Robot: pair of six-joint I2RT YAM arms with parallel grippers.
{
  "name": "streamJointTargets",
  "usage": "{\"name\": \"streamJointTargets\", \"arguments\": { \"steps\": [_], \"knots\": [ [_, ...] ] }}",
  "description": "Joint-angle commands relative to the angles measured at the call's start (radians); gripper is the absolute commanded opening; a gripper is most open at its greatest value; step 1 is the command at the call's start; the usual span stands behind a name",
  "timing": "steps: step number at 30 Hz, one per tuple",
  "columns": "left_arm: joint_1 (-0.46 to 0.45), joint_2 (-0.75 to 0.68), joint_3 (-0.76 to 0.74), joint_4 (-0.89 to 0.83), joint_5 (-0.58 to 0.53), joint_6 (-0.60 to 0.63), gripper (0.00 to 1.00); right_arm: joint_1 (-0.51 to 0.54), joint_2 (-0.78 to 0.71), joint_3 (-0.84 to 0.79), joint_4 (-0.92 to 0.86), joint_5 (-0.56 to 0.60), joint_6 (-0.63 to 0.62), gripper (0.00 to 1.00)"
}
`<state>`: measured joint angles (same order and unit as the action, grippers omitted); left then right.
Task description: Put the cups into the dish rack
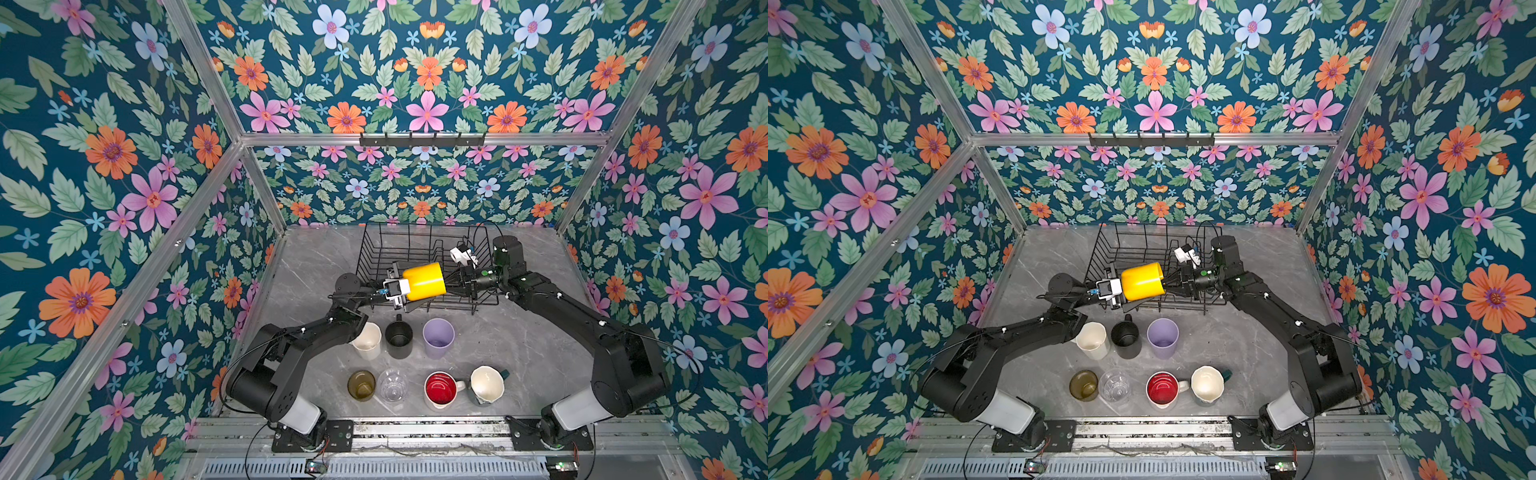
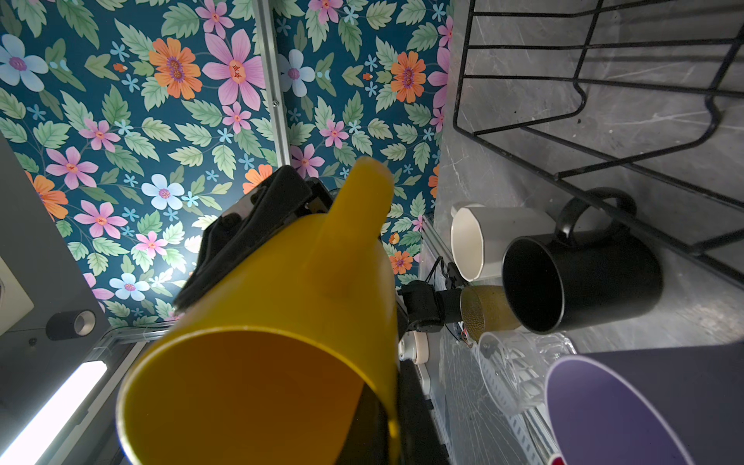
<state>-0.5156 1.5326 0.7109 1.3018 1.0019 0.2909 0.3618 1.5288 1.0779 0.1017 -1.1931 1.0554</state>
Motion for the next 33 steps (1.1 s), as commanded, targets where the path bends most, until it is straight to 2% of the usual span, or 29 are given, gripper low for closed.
{"name": "streamJointTargets", "arguments": {
  "steps": [1,3,4,5,7,12,22,26,30,33],
  "knots": [
    [-0.001,-0.006,0.001,-0.010,-0.006,0.005,0.64,0.004,-0.007,0.007,0.108,-0.042,0.025,0.00],
    [-0.001,-0.008,0.001,-0.012,-0.016,0.002,0.54,0.004,-0.007,0.008,0.110,-0.042,0.026,0.00],
    [-0.001,-0.010,0.003,-0.018,-0.017,0.002,0.42,0.004,-0.007,0.008,0.110,-0.042,0.027,0.00],
    [-0.001,-0.011,0.006,-0.024,-0.019,-0.004,0.36,0.004,-0.006,0.009,0.111,-0.042,0.025,0.00],
    [-0.001,-0.013,0.010,-0.032,-0.021,-0.004,0.28,0.004,-0.003,0.007,0.110,-0.043,0.024,0.00],
    [-0.001,-0.020,0.009,-0.028,-0.053,-0.002,0.00,0.004,0.000,0.003,0.109,-0.042,0.021,0.09],
    [0.010,-0.040,0.013,-0.048,-0.061,-0.002,0.00,-0.012,-0.019,0.013,0.049,-0.018,-0.018,0.26],
    [0.018,-0.051,0.017,-0.053,-0.075,-0.027,0.00,-0.050,-0.042,-0.001,0.026,0.012,-0.030,0.37],
    [0.026,-0.060,0.045,-0.106,-0.140,-0.081,0.00,-0.124,-0.092,-0.035,-0.005,0.063,-0.050,0.46],
    [0.025,-0.066,0.096,-0.230,-0.256,-0.130,0.00,-0.175,-0.157,-0.038,-0.146,0.159,-0.155,0.49]
  ]
}}
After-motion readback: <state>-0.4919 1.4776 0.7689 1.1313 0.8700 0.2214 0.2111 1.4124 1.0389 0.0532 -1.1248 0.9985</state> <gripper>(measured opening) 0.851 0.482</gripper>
